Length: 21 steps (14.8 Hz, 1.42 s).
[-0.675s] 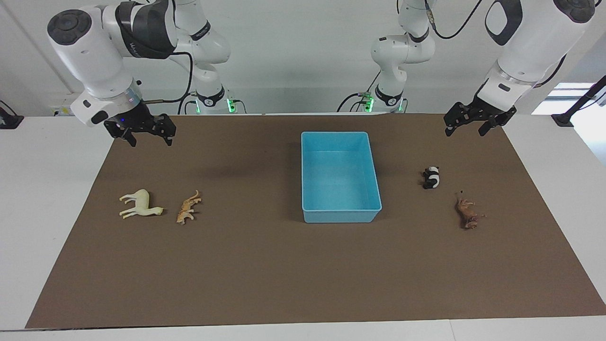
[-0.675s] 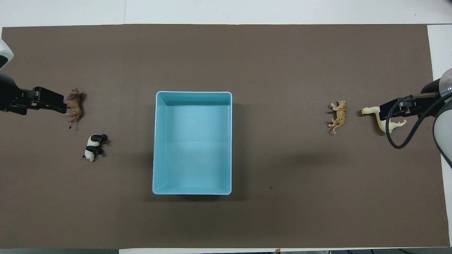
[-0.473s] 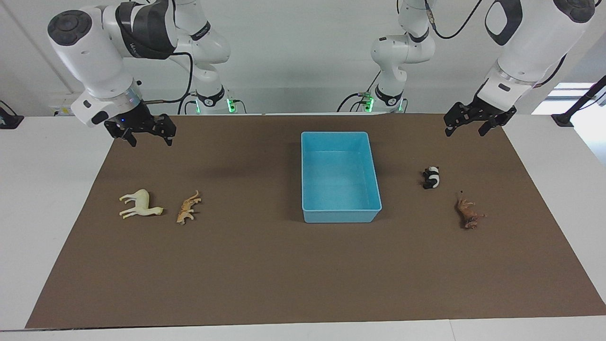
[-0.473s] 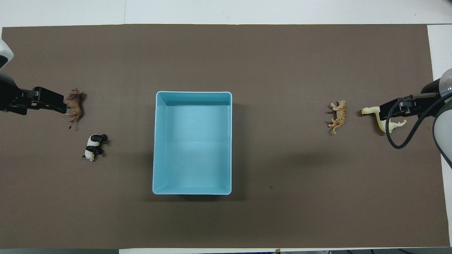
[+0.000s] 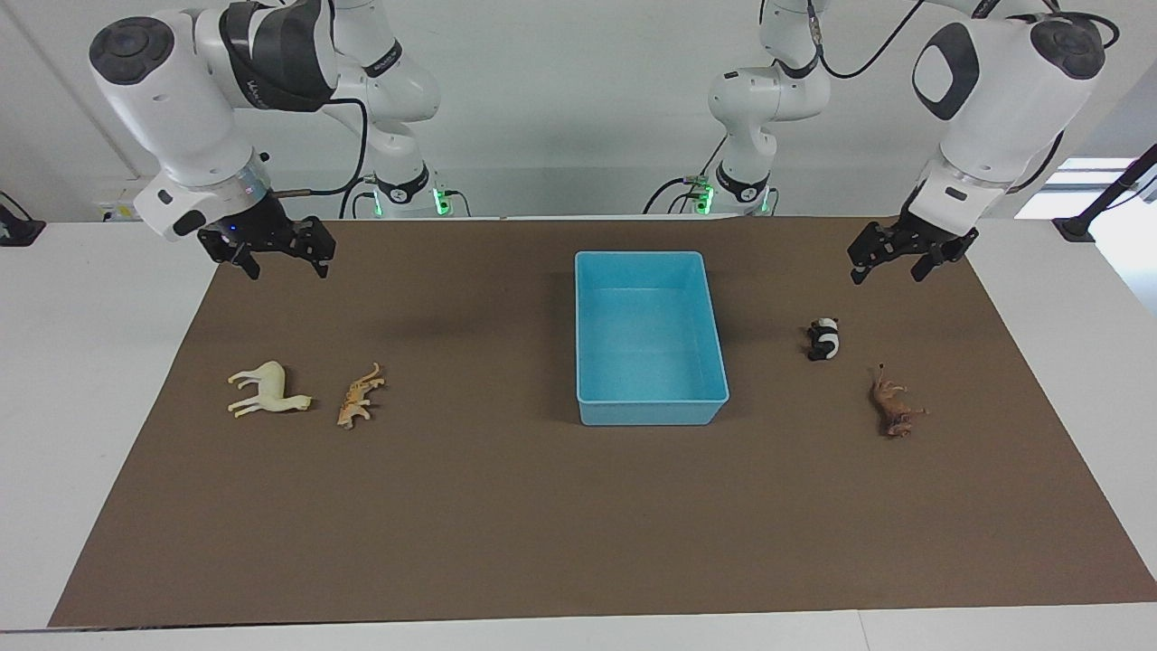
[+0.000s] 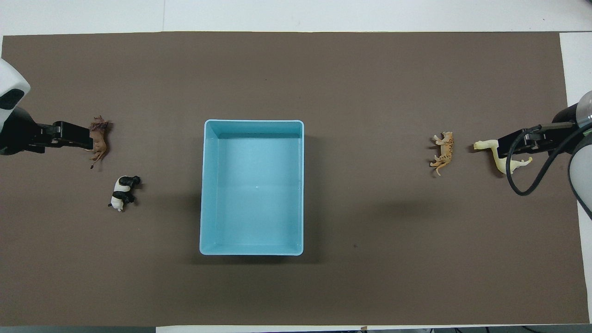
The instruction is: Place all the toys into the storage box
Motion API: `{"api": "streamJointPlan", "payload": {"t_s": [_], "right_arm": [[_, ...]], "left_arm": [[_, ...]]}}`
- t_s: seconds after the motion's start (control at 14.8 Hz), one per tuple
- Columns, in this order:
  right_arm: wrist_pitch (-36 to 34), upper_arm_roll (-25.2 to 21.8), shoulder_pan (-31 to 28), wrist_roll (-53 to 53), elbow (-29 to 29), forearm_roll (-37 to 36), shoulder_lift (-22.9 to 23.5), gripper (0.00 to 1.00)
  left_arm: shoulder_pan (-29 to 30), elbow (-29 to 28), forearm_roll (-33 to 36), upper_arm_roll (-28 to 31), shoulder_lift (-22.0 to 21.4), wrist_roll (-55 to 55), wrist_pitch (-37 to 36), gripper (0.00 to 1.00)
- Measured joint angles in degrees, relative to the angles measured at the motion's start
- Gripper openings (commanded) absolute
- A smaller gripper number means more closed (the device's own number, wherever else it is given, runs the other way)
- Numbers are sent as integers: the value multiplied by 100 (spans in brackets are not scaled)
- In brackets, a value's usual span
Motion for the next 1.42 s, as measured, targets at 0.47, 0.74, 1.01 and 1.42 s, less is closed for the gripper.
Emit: {"api": "streamJointPlan", "payload": {"t_s": [0.47,0.74,1.01,1.42], "right_arm": [[953,-10,-557,-1719,-550,1,21,100],[1723,-16,-1017,-3107,-862,34,657,100],[2307,-9,-1079,-3378,-960,39,1192,100],[3143,-4,-1034,-3378,-1421,39,1314,100]], "left_arm": [[81,-1761,0,-1,-22,623,1792,100],[78,-1875,5,-12,436,1274,2093,100],[80,-2297,14,-20,594,1455,2543,100],[91,-2603,14,-8,594,1464,2881,100]]}}
